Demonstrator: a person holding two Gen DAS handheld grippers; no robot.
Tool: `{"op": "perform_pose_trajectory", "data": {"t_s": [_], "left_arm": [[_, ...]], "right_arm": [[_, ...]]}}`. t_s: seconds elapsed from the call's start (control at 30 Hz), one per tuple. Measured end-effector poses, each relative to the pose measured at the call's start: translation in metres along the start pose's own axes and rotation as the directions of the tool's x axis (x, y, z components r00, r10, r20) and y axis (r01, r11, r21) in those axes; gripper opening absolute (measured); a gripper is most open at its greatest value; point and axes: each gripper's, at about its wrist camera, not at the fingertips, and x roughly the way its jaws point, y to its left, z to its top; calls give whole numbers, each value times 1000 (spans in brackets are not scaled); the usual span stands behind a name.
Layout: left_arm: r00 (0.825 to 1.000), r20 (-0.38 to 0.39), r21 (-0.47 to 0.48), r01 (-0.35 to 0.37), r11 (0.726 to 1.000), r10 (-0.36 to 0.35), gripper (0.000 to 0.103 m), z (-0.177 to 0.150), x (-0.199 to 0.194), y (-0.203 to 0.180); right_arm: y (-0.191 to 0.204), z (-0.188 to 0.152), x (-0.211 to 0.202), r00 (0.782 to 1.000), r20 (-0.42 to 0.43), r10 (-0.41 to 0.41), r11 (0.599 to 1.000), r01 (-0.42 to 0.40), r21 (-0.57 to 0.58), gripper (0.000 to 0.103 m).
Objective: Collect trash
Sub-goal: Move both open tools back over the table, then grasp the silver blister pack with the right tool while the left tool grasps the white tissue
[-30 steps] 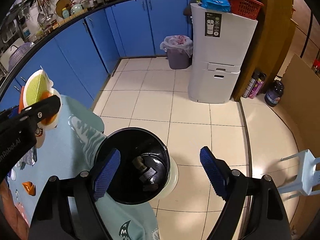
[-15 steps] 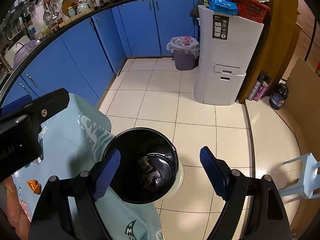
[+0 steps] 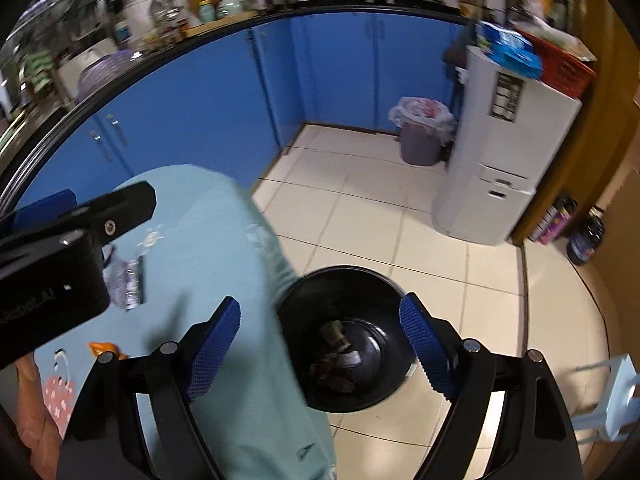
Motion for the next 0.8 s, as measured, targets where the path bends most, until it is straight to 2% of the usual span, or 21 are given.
{"op": "perform_pose_trajectory", "data": {"t_s": [0.27, 0.5, 0.63, 0.77, 0.8], "left_arm": [[996, -55, -115, -80, 990, 74, 88, -29, 7, 86], [981, -142, -213, -159, 964, 130, 80, -65, 28, 161], [975, -204, -252, -142, 957, 91, 78, -81, 48, 190], [975, -216, -256, -106, 961, 50, 78, -86, 62, 197], [975, -220, -256, -100, 962, 43, 75, -86, 65, 198]], "right_arm": [[67, 3, 17, 999, -23, 45, 991, -48, -124, 80], [121, -1, 41, 994, -79, 80, 976, -94, -198, 80], [148, -8, 56, 988, -118, 100, 966, -125, -226, 80], [175, -12, 70, 983, -147, 111, 955, -147, -259, 80], [179, -13, 73, 983, -150, 108, 953, -146, -267, 80]]}}
